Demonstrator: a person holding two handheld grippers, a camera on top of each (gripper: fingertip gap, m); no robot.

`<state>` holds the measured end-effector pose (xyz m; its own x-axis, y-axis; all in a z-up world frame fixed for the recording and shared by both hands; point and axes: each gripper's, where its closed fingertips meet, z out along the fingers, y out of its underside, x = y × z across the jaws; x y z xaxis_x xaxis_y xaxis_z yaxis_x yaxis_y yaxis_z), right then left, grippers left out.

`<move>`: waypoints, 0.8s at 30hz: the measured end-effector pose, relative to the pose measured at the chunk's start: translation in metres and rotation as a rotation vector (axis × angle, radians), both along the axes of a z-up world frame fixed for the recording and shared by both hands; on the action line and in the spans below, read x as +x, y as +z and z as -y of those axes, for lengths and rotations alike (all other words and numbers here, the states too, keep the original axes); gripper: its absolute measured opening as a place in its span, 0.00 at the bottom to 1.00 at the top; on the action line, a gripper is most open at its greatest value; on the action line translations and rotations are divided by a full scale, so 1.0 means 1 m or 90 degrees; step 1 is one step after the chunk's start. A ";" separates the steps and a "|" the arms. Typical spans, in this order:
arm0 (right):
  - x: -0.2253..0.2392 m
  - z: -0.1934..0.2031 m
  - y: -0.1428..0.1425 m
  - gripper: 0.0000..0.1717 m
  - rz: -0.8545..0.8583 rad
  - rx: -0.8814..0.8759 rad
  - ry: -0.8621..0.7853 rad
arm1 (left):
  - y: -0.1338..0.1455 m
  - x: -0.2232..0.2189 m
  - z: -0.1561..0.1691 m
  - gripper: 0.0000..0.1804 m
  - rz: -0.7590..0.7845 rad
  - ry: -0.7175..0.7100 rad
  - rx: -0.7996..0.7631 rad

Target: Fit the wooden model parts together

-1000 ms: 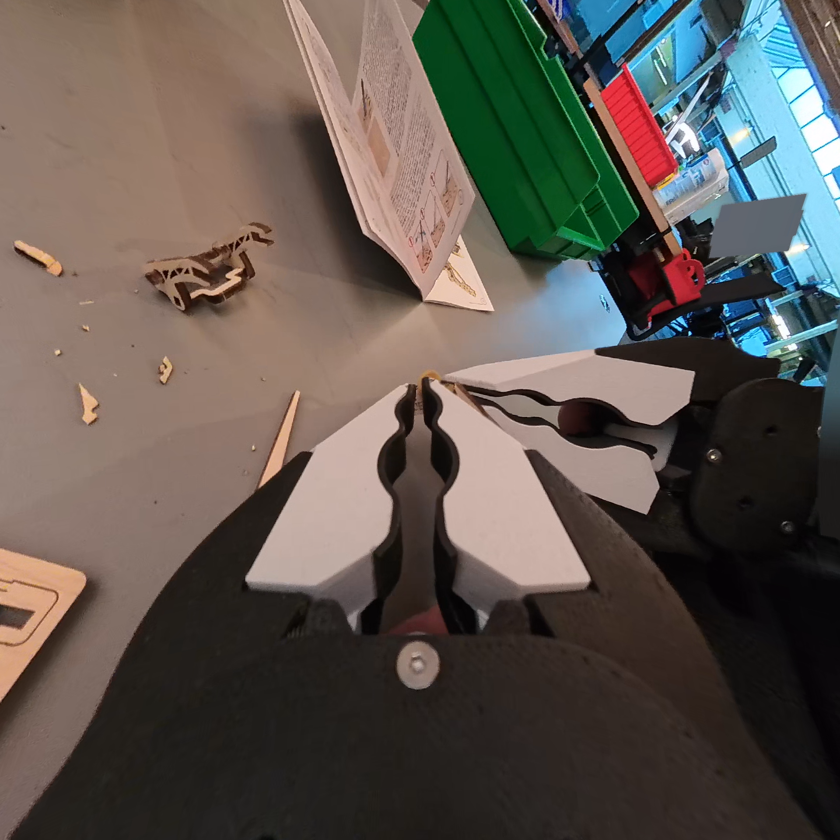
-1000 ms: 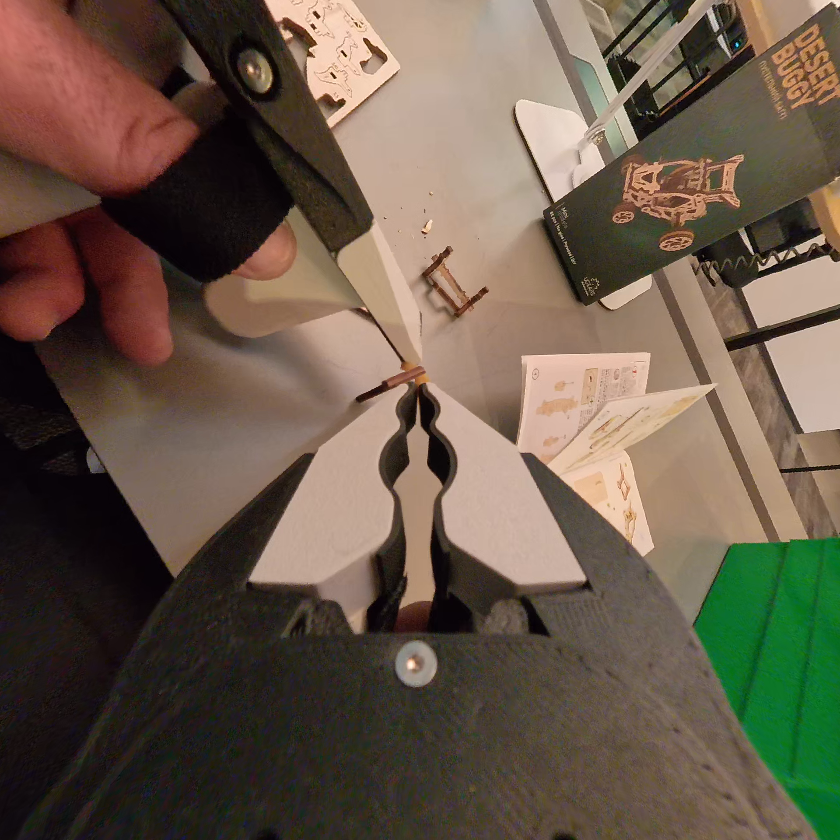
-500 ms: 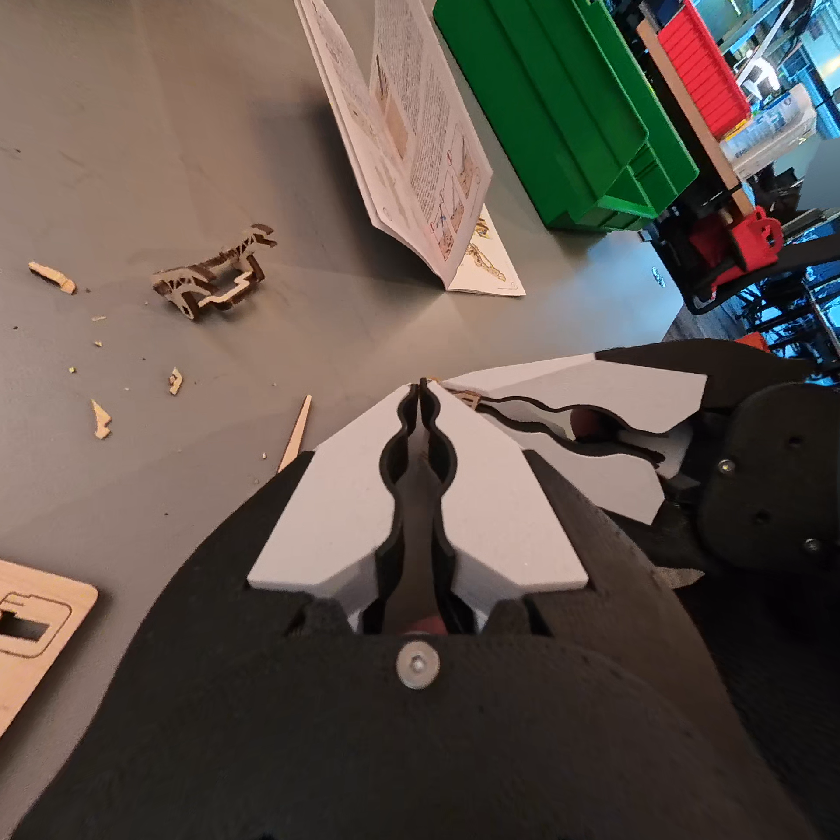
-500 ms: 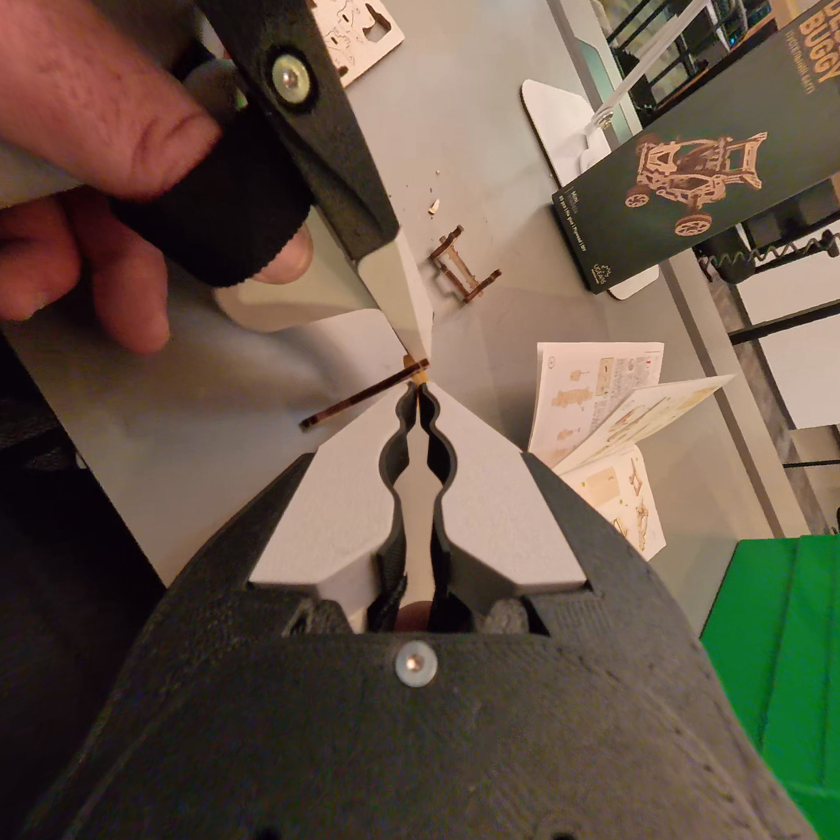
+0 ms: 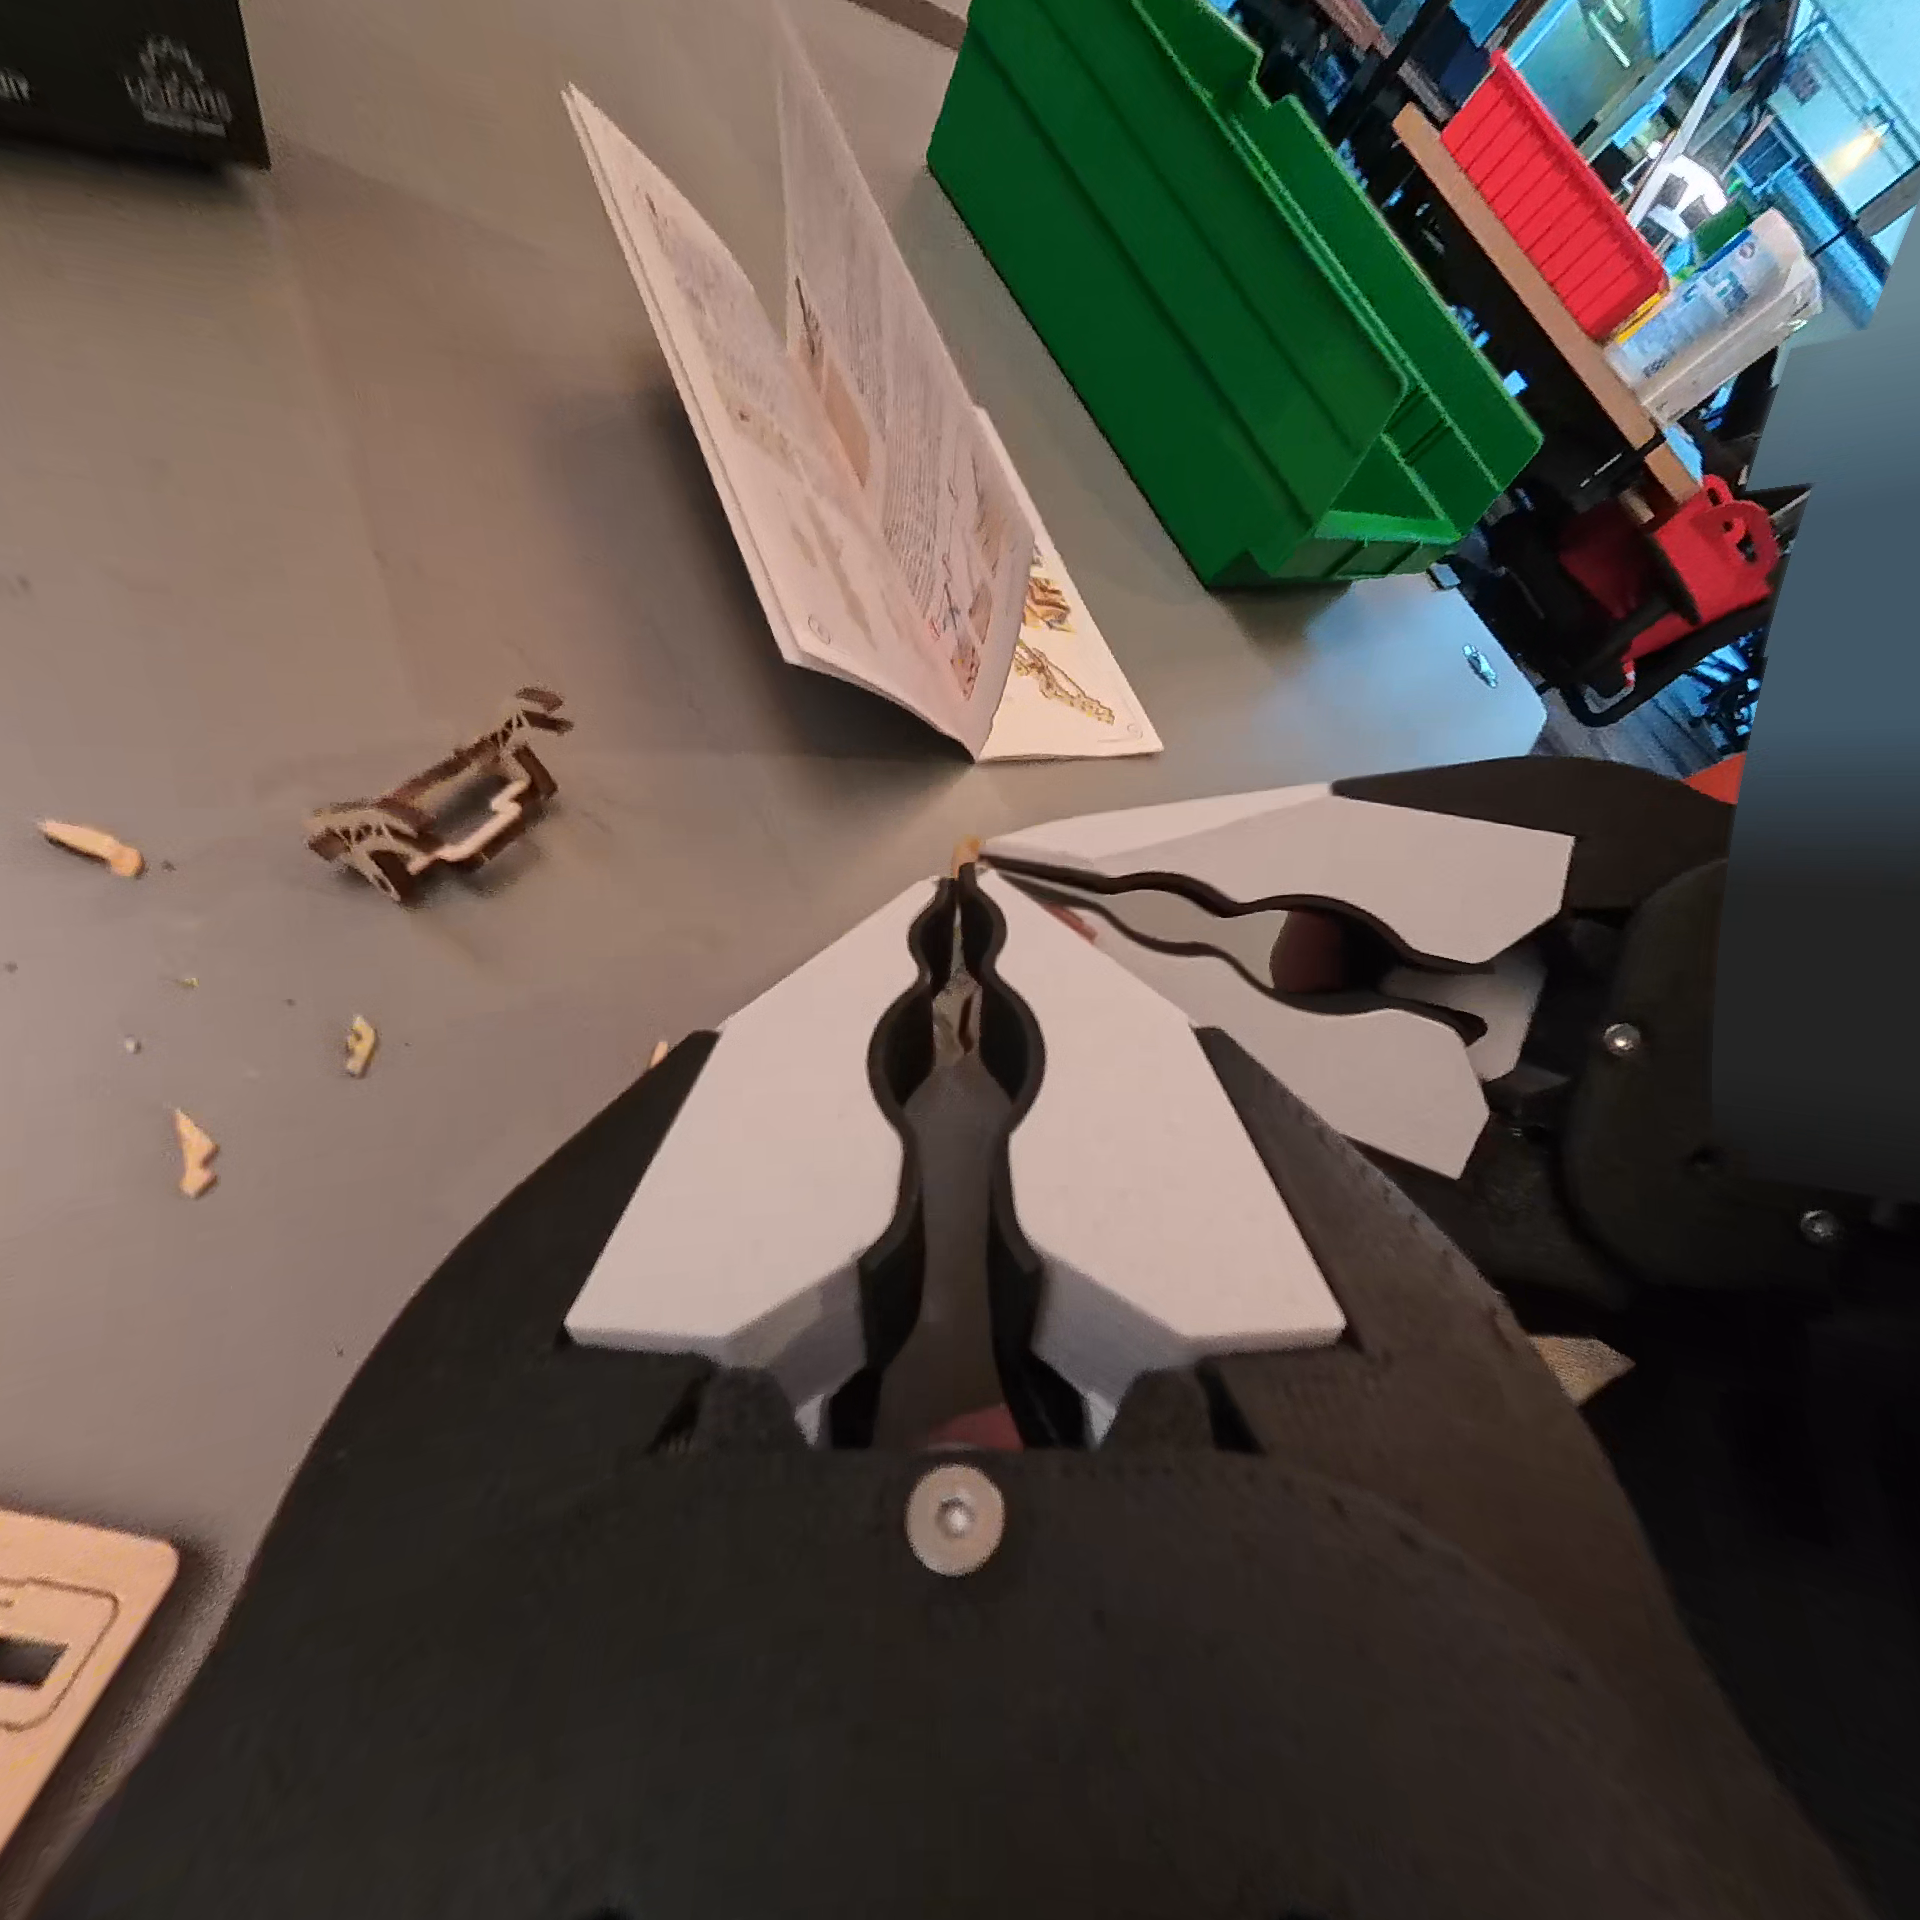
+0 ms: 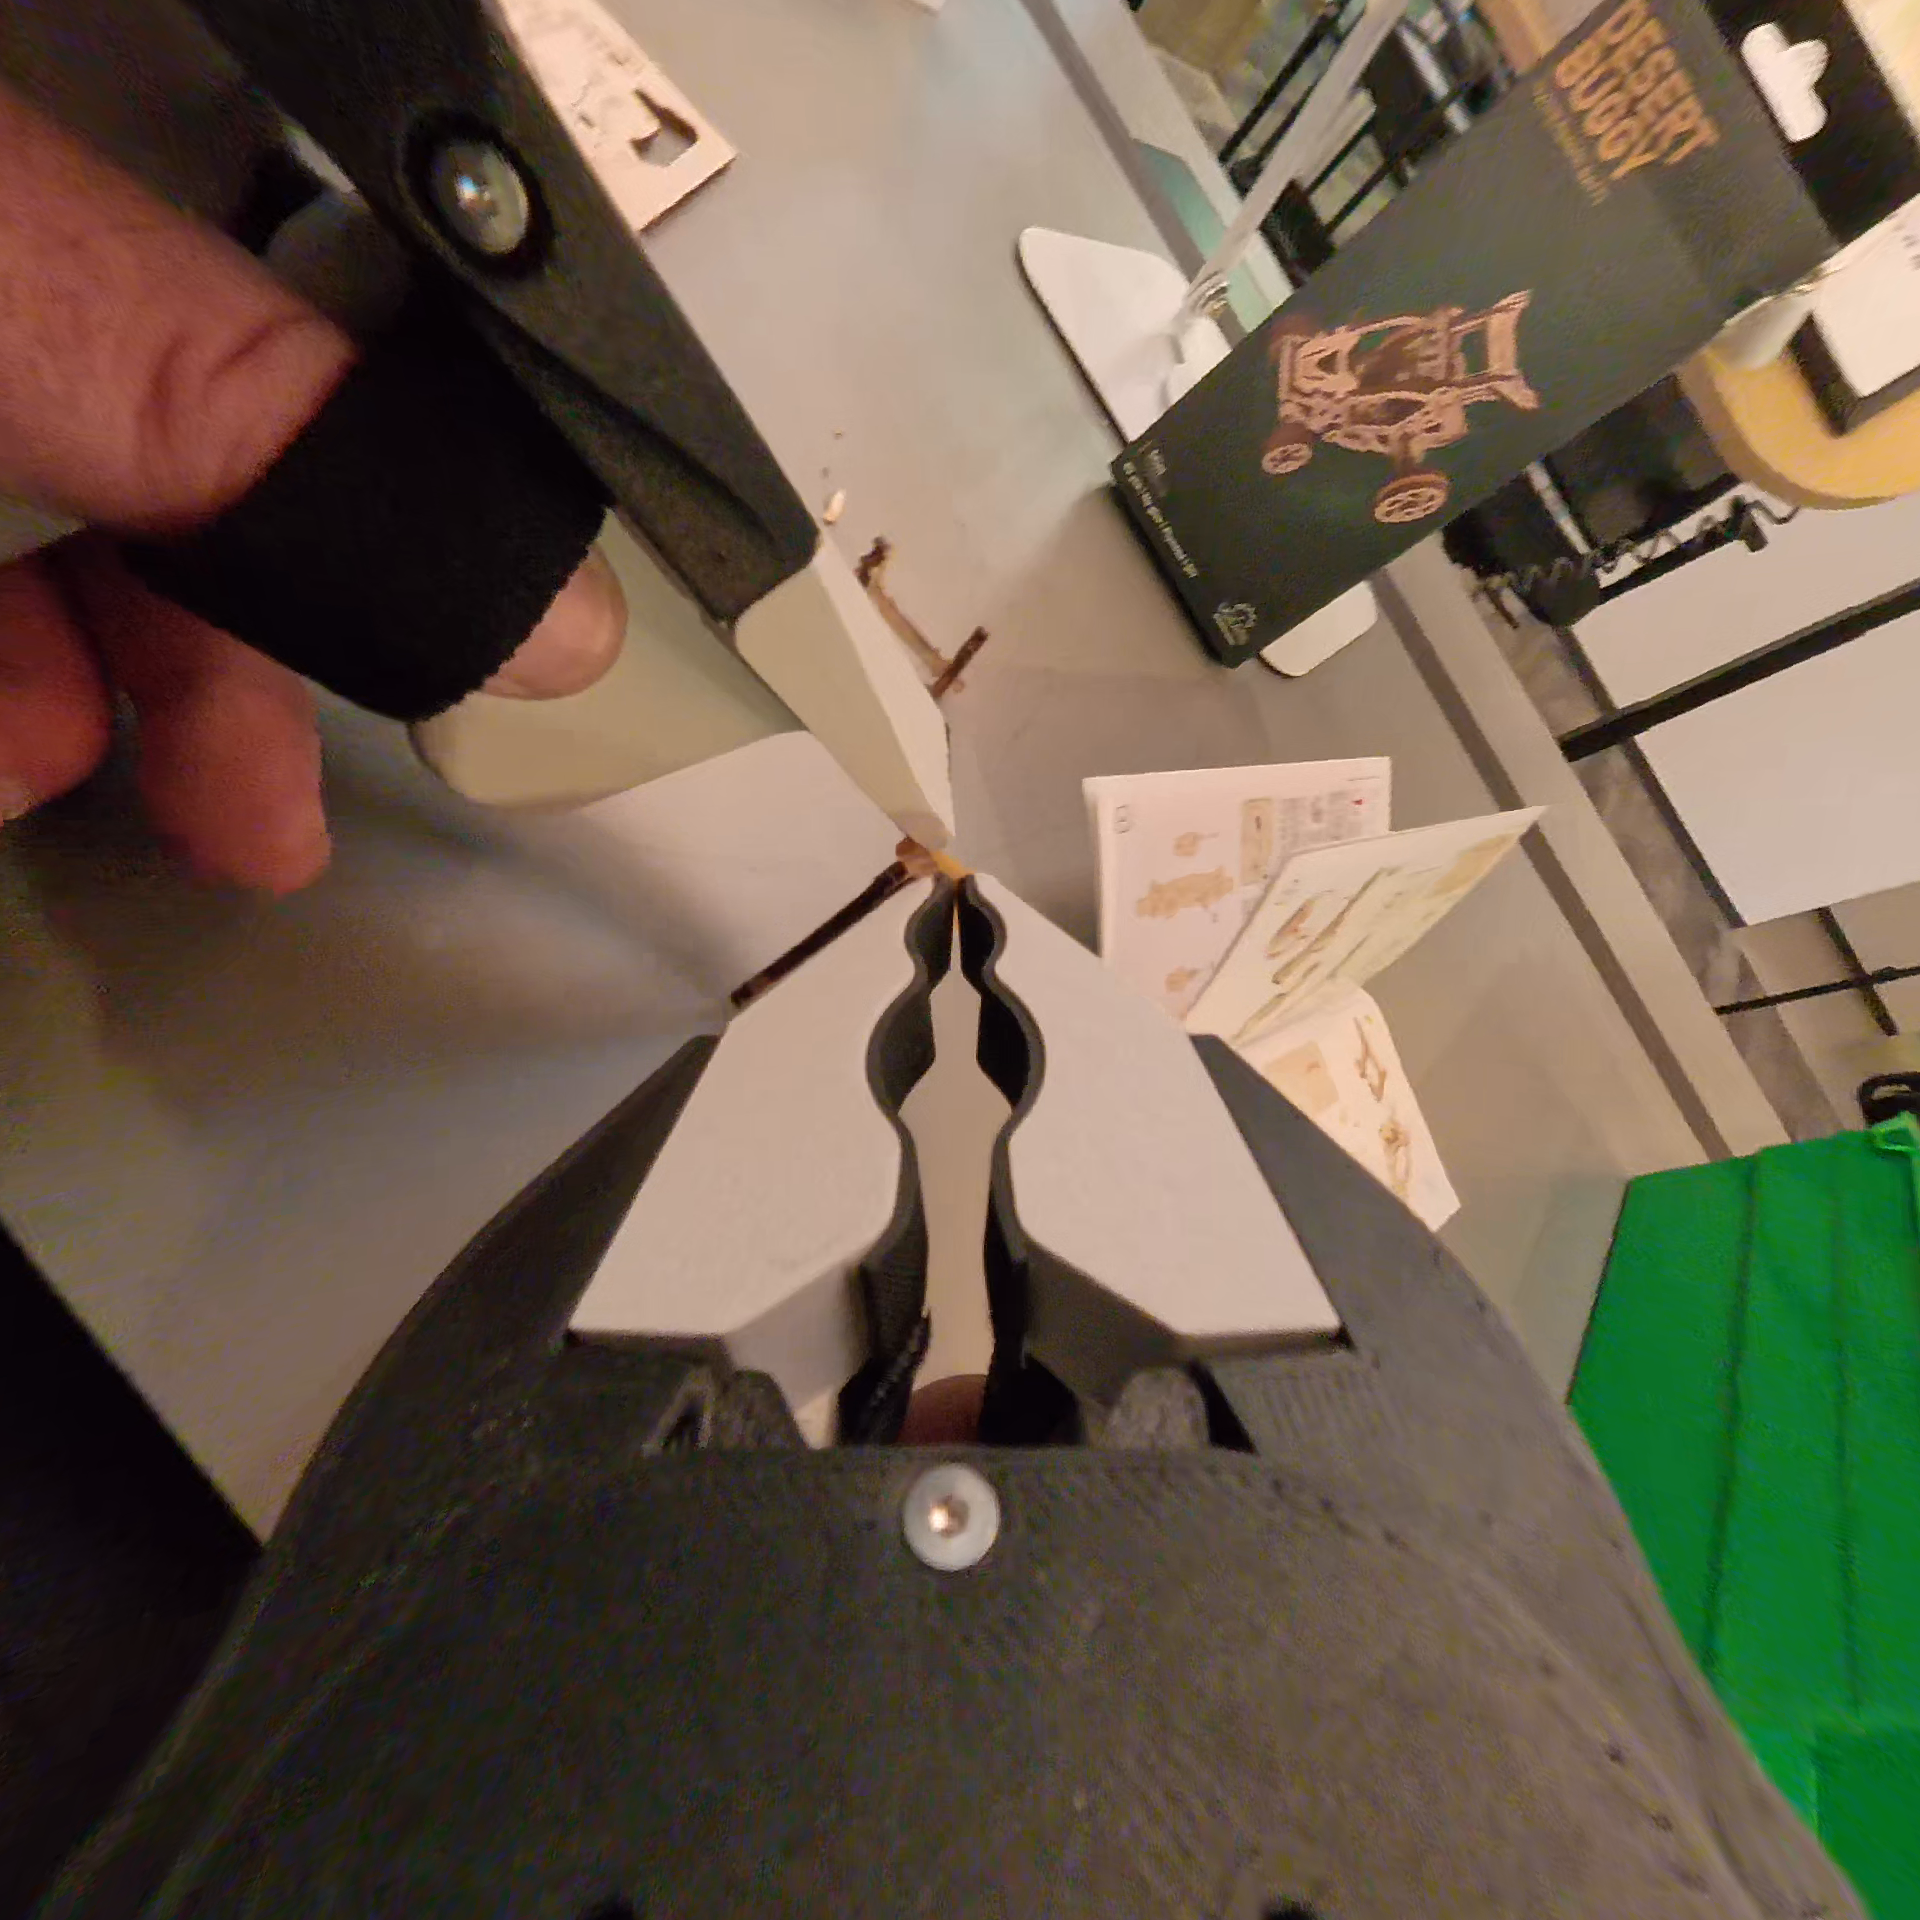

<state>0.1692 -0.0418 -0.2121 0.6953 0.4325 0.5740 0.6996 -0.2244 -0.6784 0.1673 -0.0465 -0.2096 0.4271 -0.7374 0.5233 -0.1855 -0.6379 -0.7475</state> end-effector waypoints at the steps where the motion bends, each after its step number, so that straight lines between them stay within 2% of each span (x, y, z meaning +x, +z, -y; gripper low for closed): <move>1: 0.001 -0.001 0.003 0.00 0.000 0.010 -0.003 | 0.001 0.001 -0.001 0.00 -0.001 0.002 0.013; 7: 0.002 0.001 -0.008 0.00 0.008 0.009 -0.001 | -0.005 0.000 -0.002 0.00 -0.020 0.005 0.036; 24: 0.006 0.001 -0.008 0.00 -0.001 0.022 -0.008 | -0.005 0.004 0.004 0.00 -0.018 -0.008 0.050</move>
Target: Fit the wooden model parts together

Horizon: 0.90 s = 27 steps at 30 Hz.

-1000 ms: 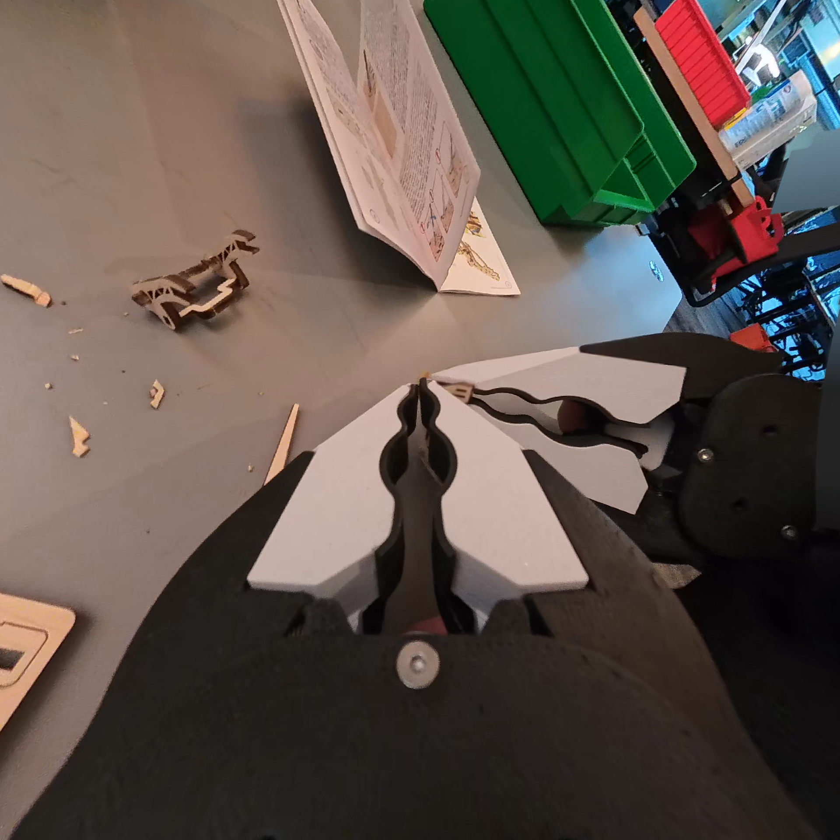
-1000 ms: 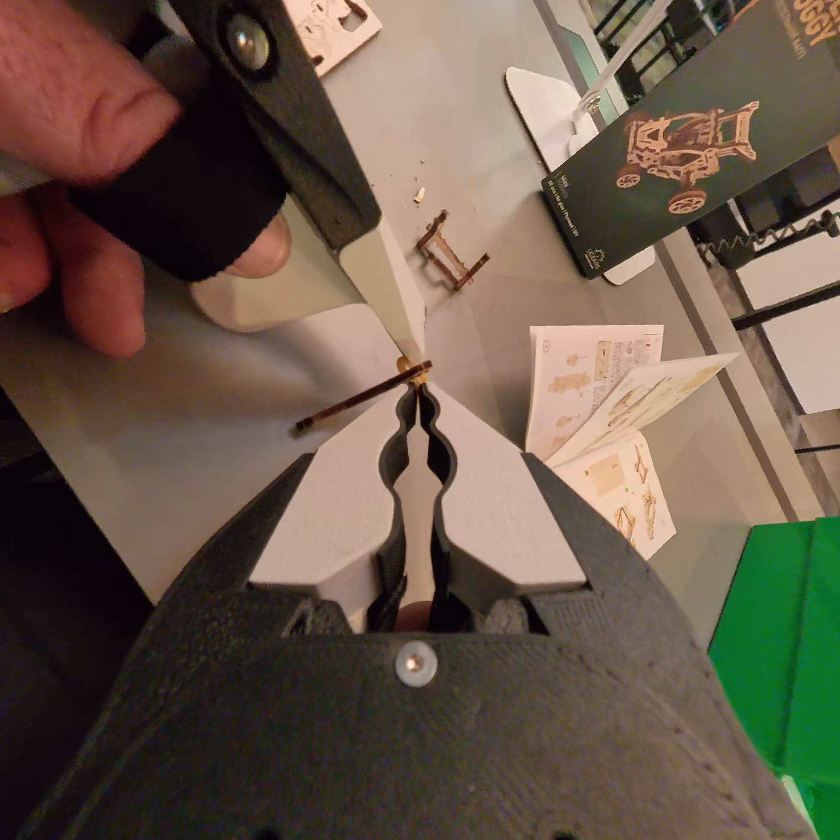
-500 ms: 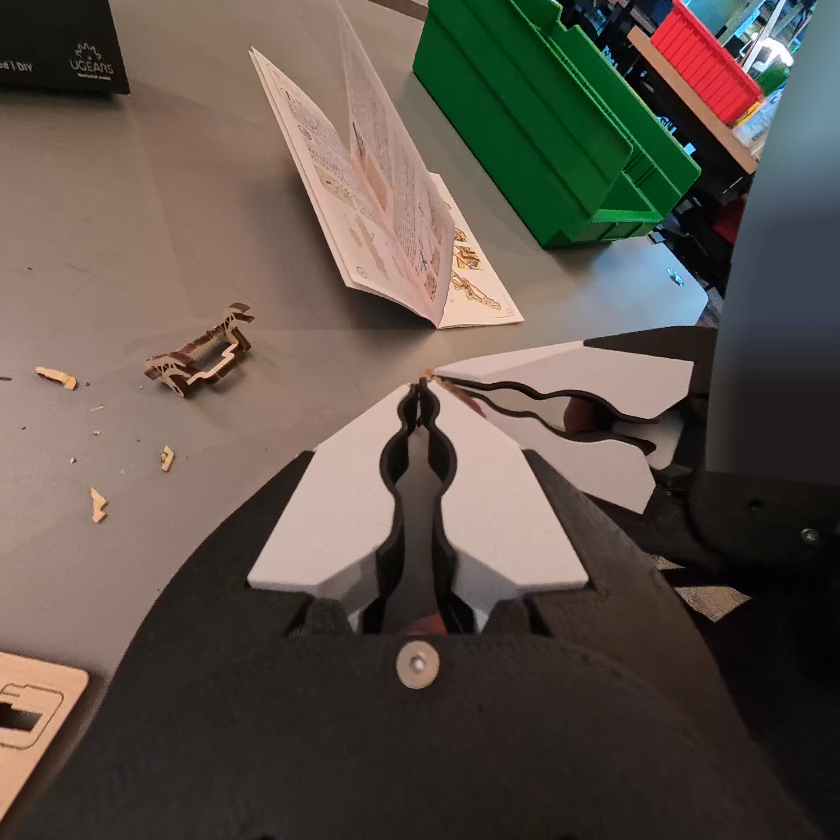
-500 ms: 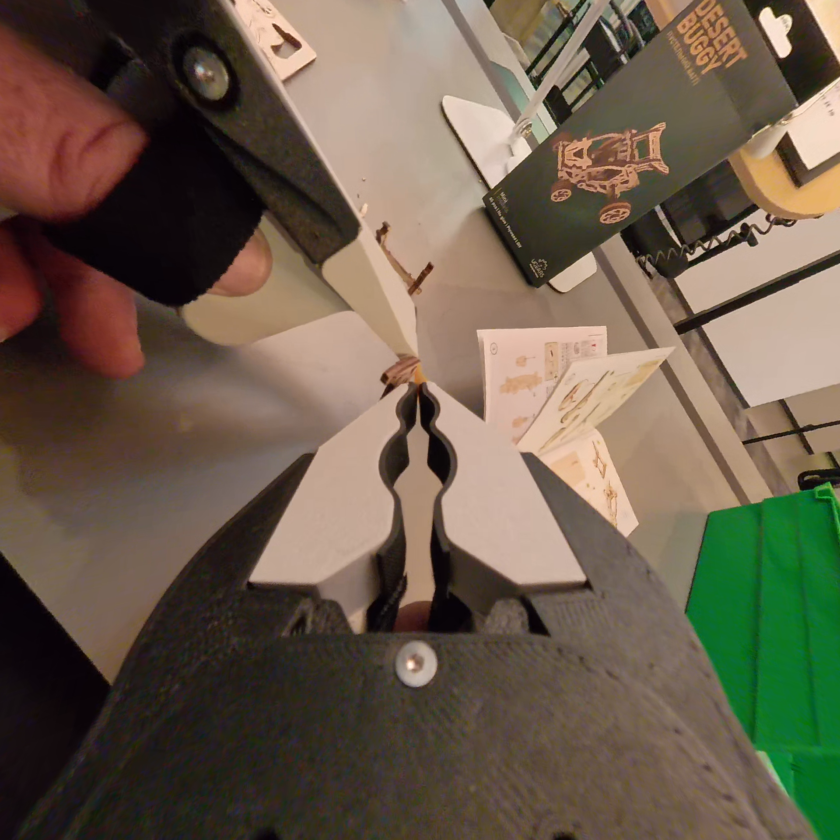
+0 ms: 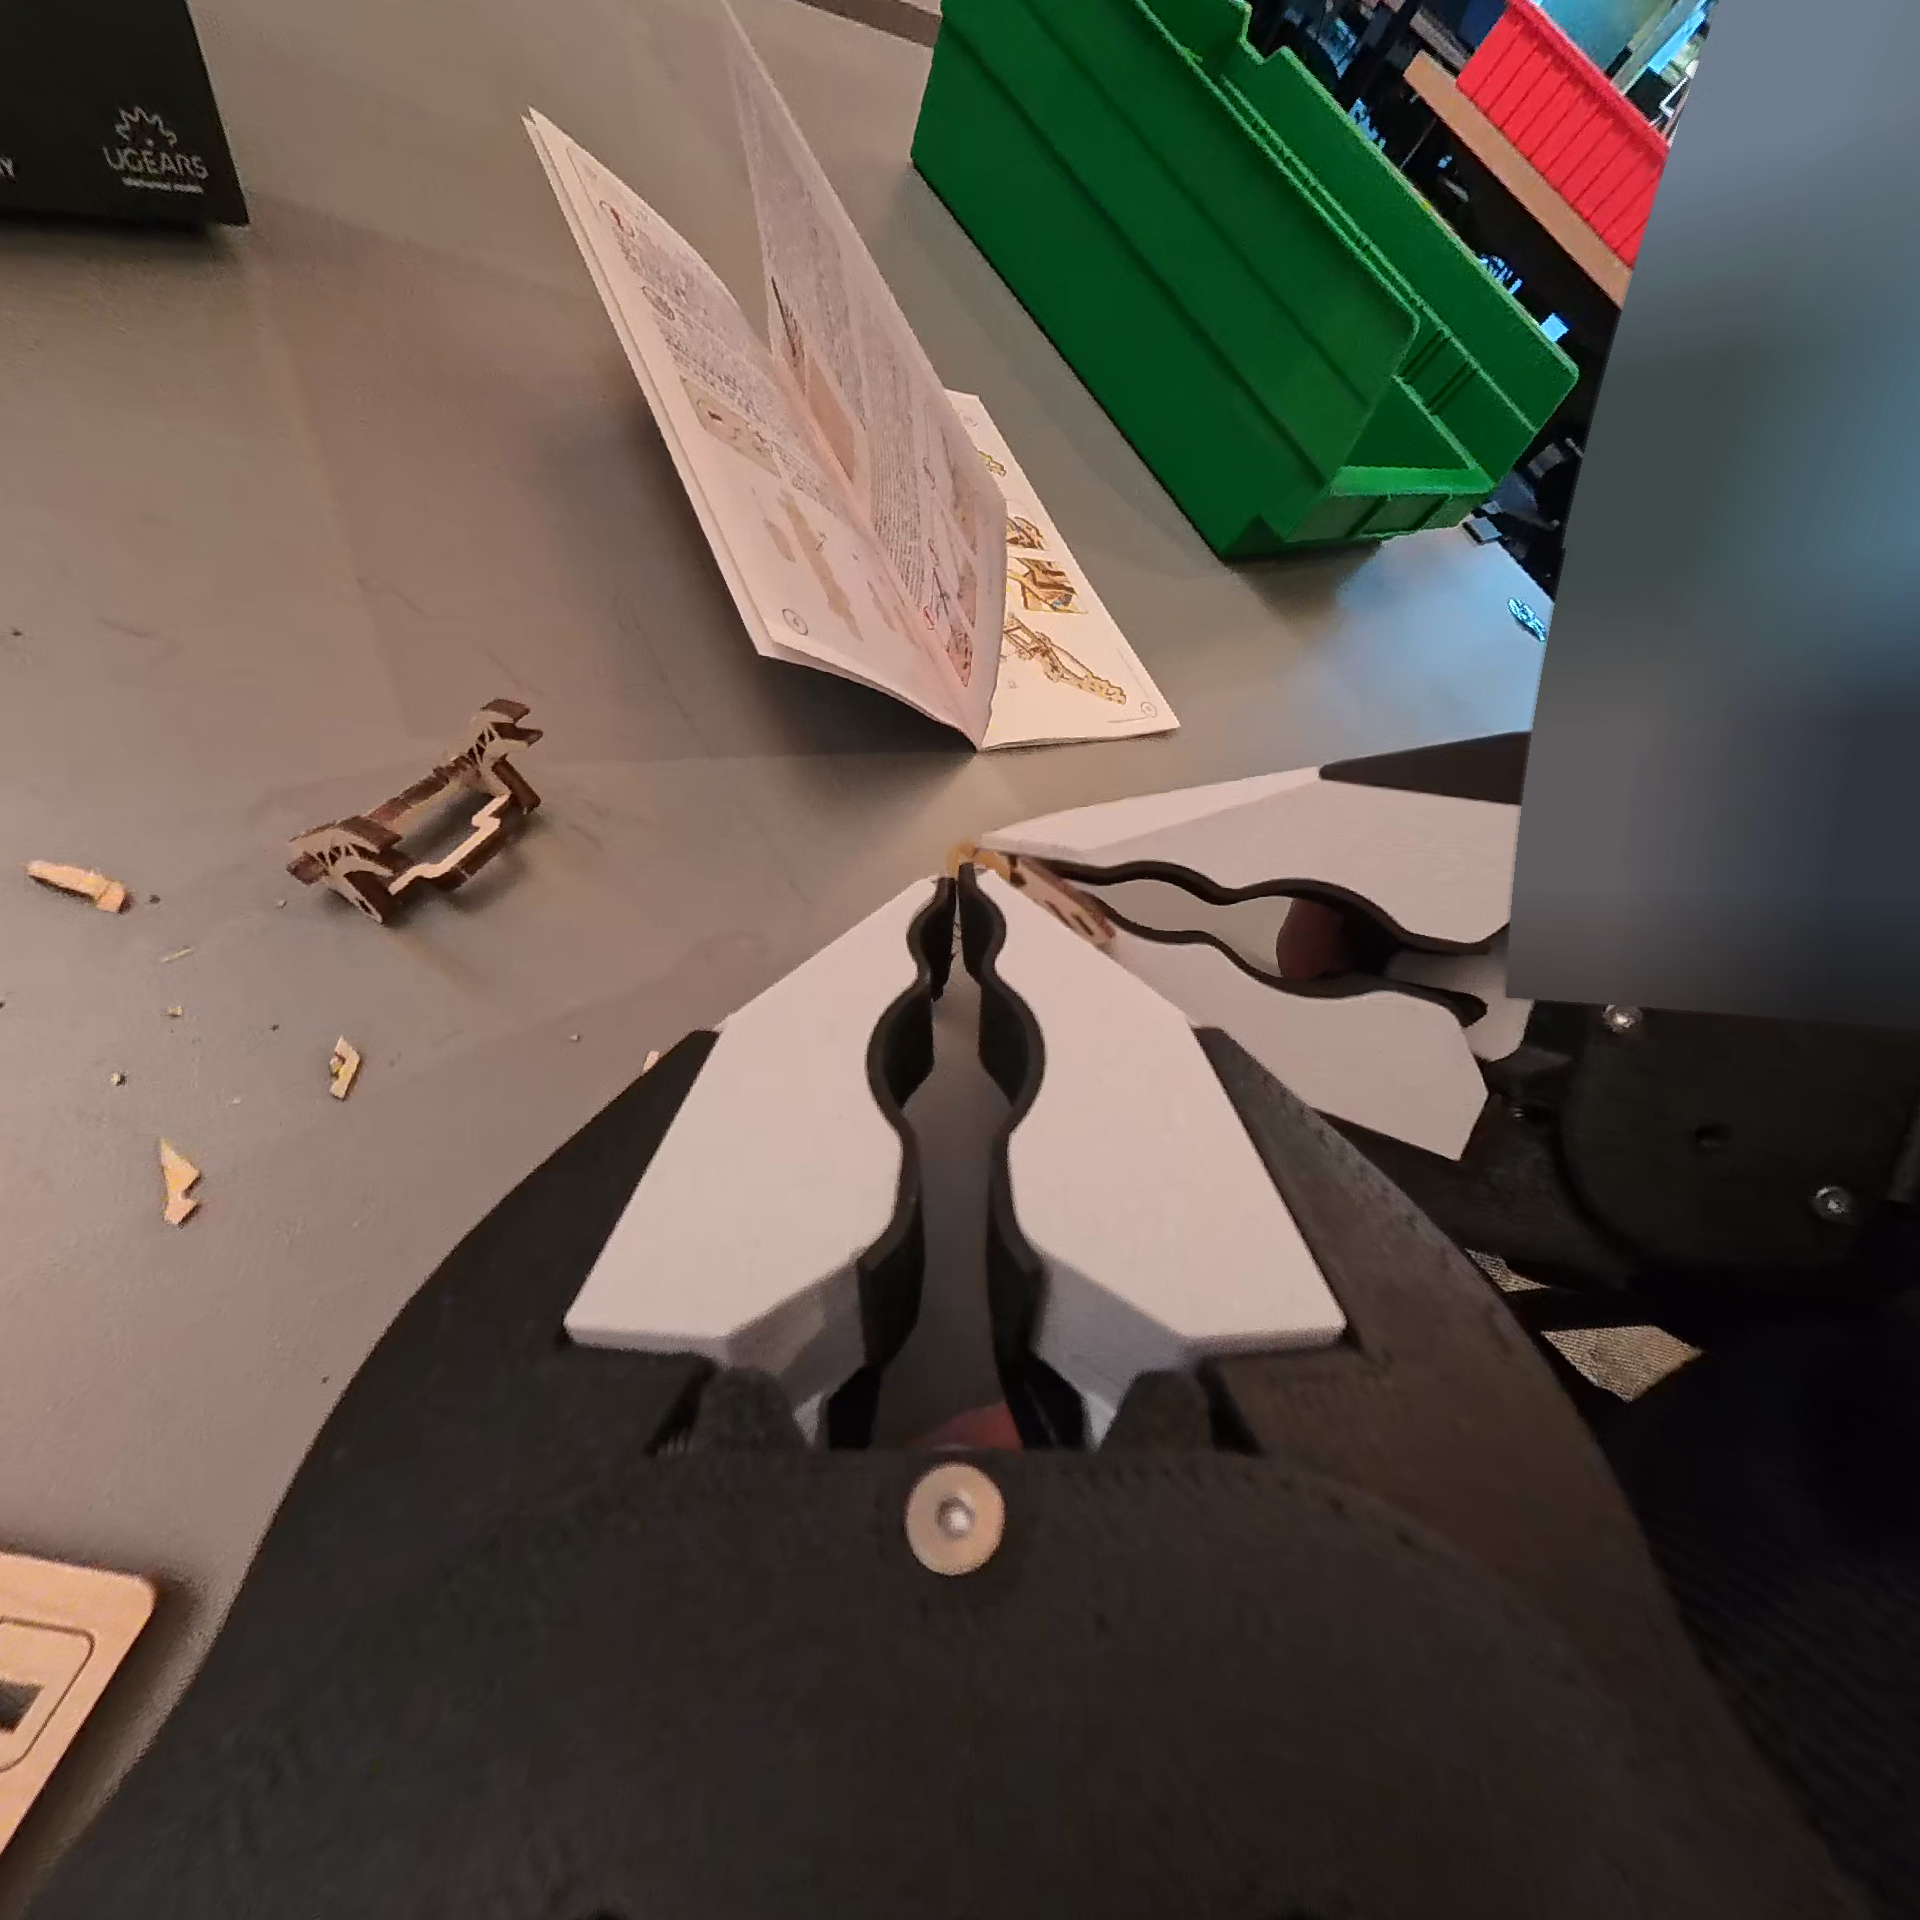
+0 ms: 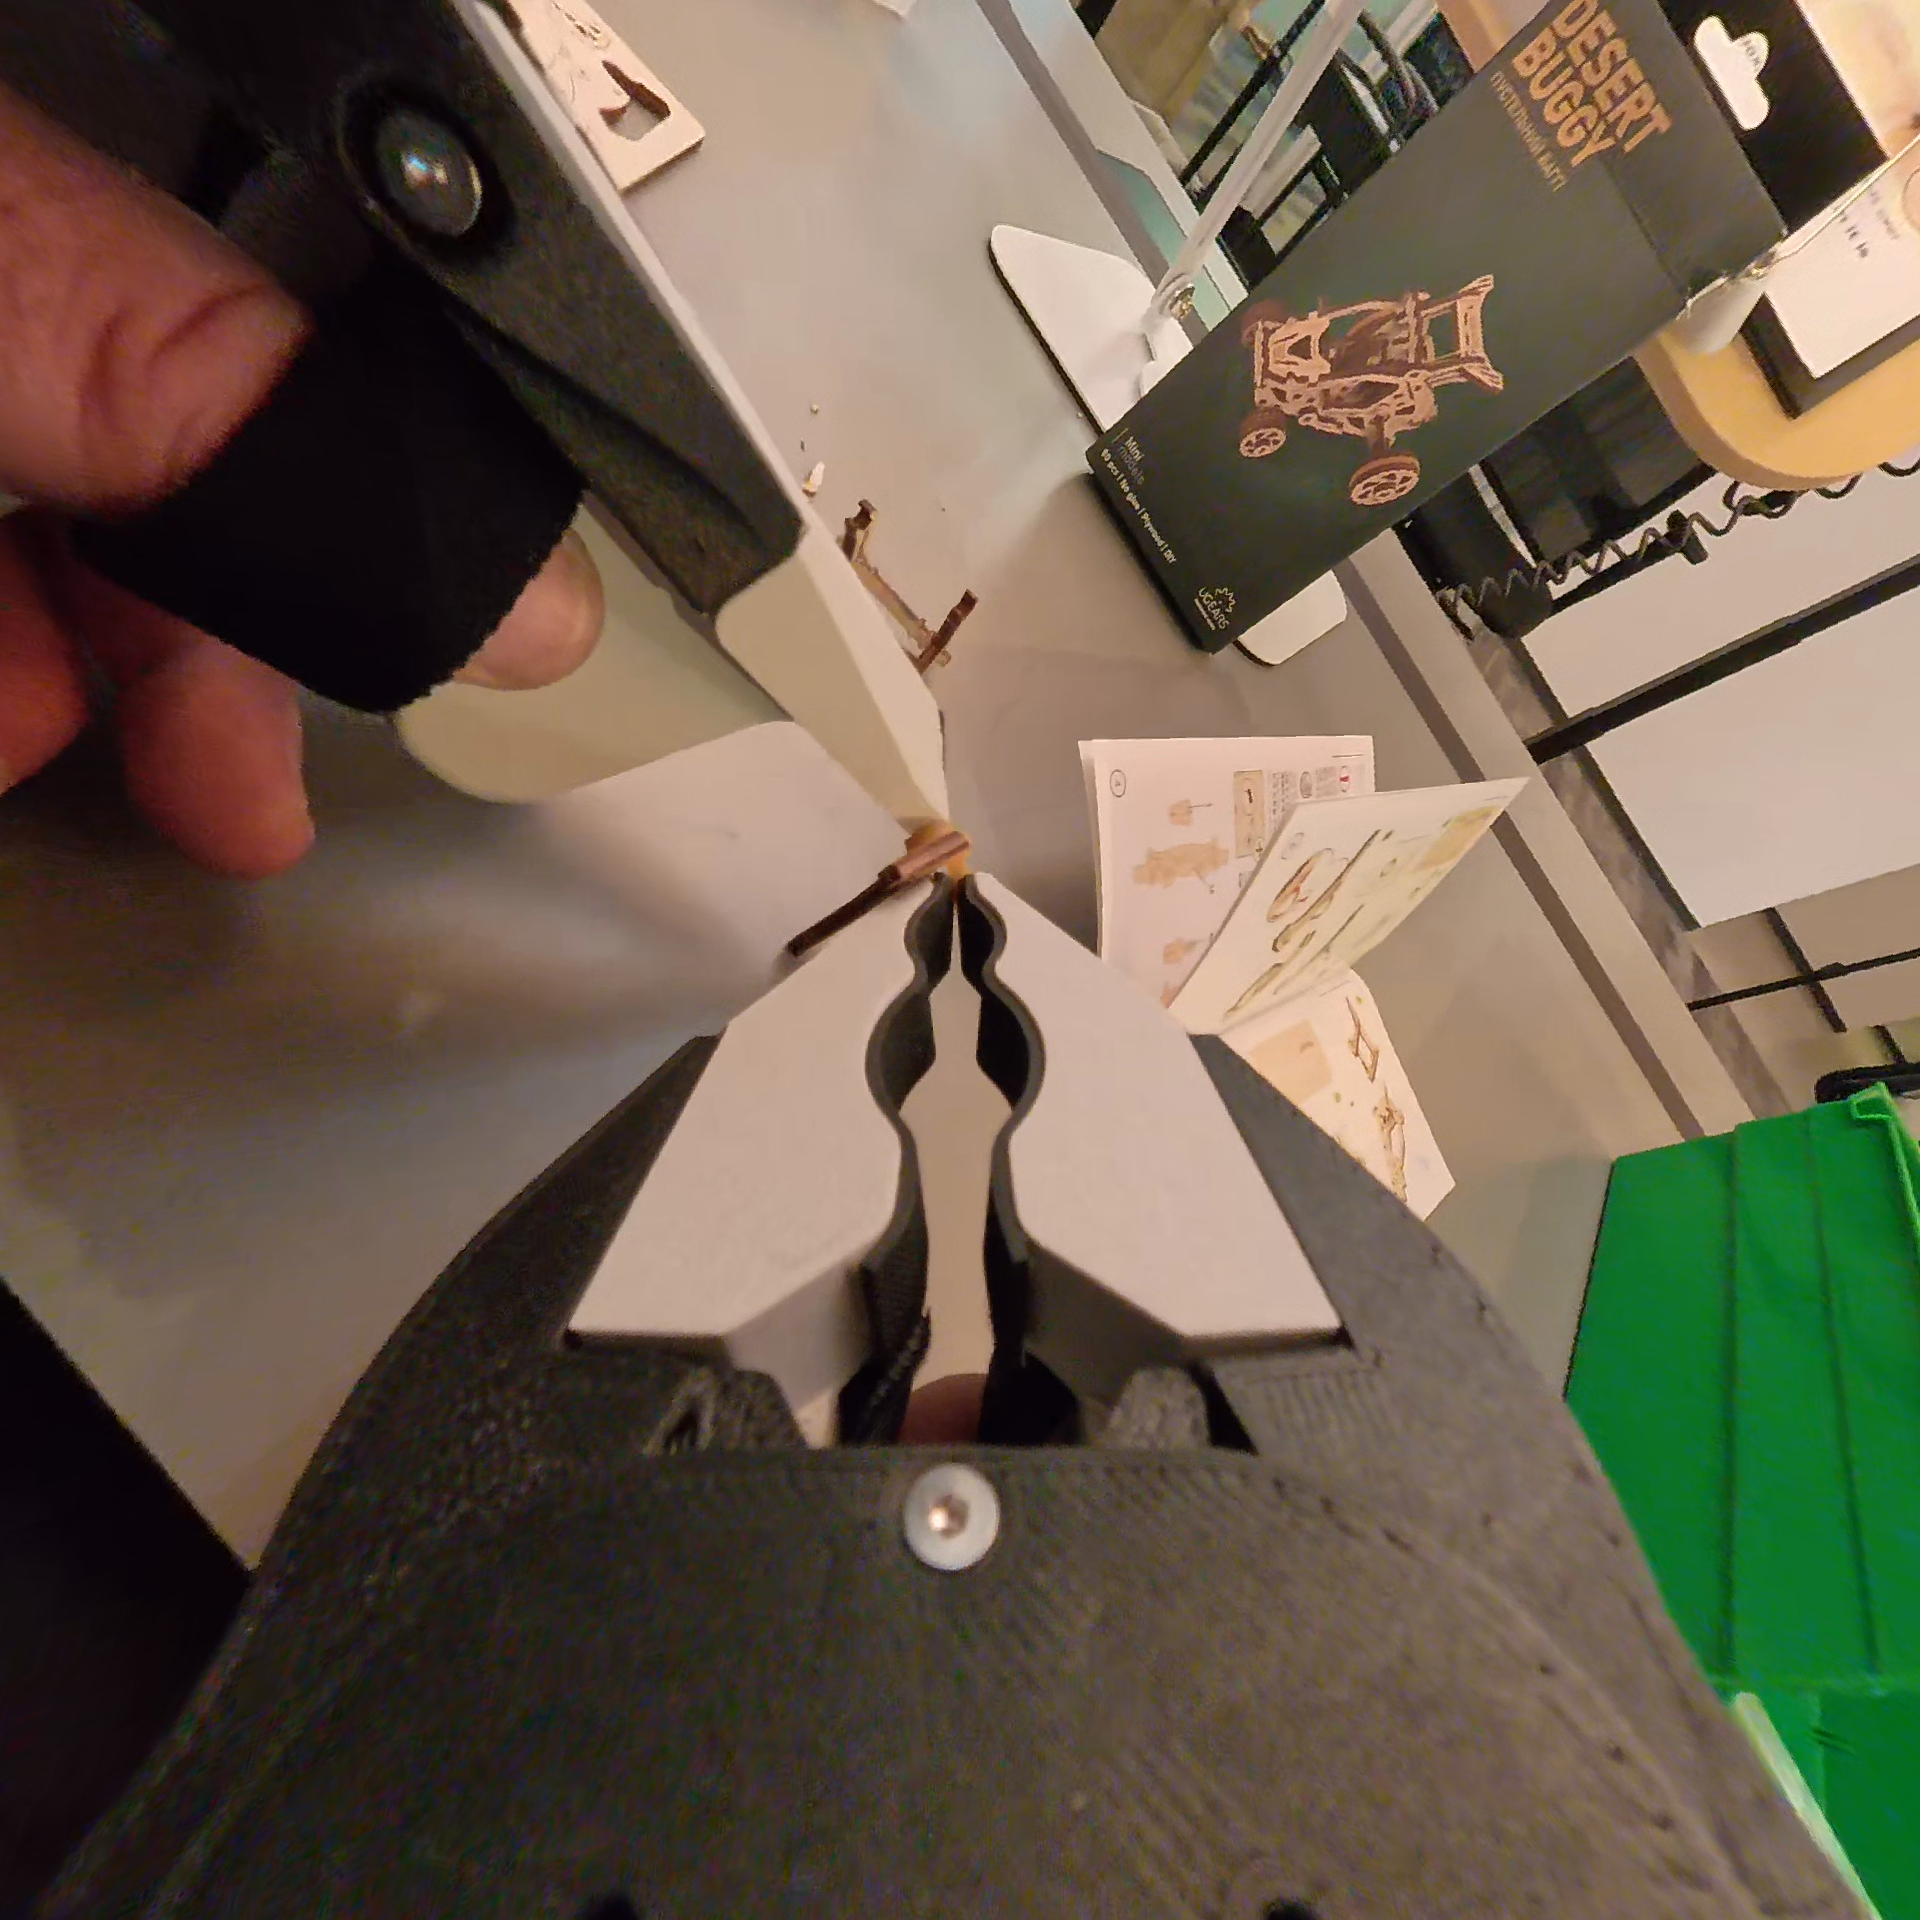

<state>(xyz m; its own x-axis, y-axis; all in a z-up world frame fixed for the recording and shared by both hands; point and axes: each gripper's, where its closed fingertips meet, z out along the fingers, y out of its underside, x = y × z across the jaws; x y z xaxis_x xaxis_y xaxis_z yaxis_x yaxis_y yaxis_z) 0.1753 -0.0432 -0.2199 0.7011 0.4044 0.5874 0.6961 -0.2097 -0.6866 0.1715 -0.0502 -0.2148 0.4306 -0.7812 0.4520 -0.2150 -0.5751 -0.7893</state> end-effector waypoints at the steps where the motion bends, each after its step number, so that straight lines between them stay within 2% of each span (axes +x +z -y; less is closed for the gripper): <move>1: 0.001 -0.001 0.000 0.00 -0.003 -0.002 -0.003 | 0.000 0.001 0.000 0.00 -0.001 0.000 -0.001; 18: -0.002 -0.010 -0.008 0.00 -0.058 -0.042 -0.016 | -0.005 0.004 -0.013 0.02 0.031 0.039 -0.085; 27: -0.002 -0.003 -0.011 0.00 -0.120 -0.102 0.009 | -0.008 -0.009 -0.021 0.03 -0.008 0.054 -0.065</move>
<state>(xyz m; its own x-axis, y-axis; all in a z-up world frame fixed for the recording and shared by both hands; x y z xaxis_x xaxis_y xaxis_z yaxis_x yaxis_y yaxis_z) 0.1735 -0.0406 -0.2307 0.7856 0.4929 0.3740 0.5625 -0.3172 -0.7635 0.1625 -0.0295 -0.2227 0.4991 -0.6920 0.5215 -0.1717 -0.6689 -0.7232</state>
